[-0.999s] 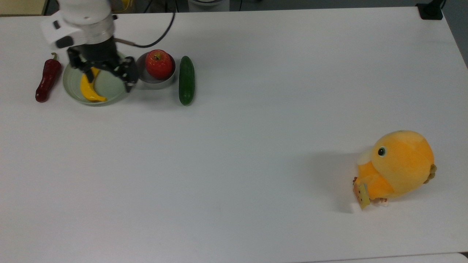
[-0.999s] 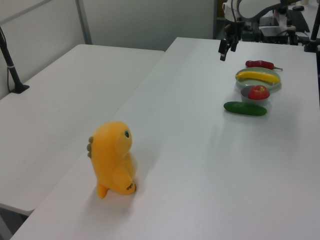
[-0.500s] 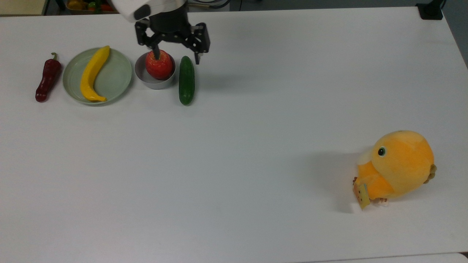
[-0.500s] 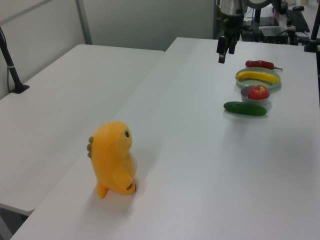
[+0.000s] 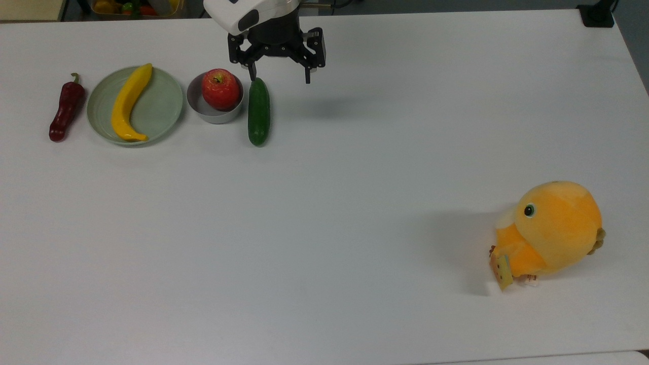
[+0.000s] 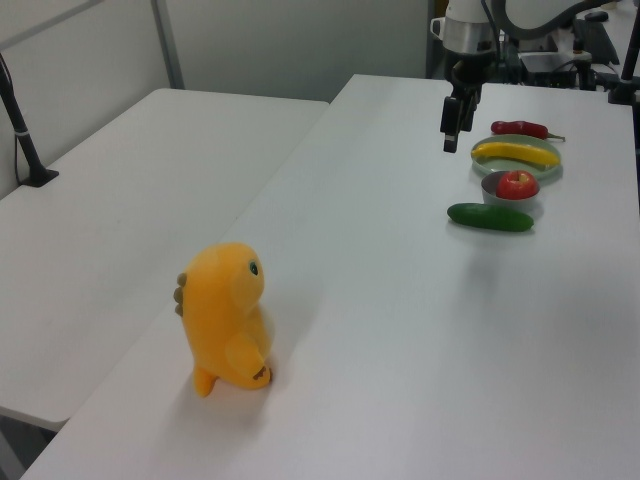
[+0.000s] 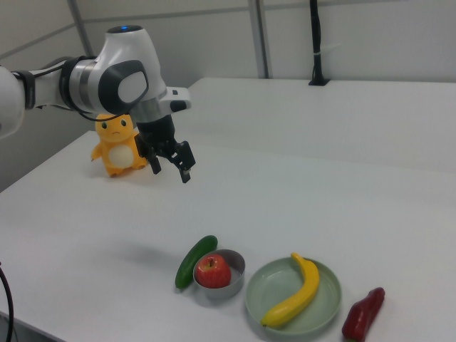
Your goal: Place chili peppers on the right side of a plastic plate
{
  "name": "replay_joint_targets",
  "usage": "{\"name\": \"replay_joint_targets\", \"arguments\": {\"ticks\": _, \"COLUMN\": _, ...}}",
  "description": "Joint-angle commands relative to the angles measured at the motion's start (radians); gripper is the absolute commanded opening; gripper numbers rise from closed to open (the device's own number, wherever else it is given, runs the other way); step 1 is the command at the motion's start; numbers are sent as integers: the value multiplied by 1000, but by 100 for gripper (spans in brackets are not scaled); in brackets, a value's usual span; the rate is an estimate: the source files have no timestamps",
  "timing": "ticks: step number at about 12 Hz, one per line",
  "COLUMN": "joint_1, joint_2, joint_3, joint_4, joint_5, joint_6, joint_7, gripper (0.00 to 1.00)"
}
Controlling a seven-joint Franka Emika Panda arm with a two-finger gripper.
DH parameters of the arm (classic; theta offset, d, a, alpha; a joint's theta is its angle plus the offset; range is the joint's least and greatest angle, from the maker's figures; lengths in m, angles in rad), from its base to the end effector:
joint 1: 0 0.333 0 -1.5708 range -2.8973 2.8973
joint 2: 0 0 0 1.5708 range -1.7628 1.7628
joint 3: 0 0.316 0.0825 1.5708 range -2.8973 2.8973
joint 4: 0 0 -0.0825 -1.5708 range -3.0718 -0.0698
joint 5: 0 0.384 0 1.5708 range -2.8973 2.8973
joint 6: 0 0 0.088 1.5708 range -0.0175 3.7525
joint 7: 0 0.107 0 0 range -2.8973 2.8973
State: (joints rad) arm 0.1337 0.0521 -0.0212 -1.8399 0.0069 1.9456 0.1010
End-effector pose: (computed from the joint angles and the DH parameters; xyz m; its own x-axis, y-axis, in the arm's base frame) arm 0.5791 0.0661 0.4992 0.9986 0.0089 0.0528 0.0095 -0.9999 -0.0108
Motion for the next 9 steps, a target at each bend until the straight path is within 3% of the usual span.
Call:
{"name": "replay_joint_targets", "arguments": {"ticks": 1, "joint_1": 3, "joint_2": -43, "joint_3": -3, "joint_4": -56, "joint_5": 15, "joint_6": 23, "joint_7": 9, "gripper": 100}}
{"name": "replay_joint_targets", "arguments": {"ticks": 9, "joint_1": -9, "joint_2": -51, "joint_3": -6, "joint_4": -53, "joint_5": 15, "joint_6": -14, "joint_7": -24, "gripper": 100}}
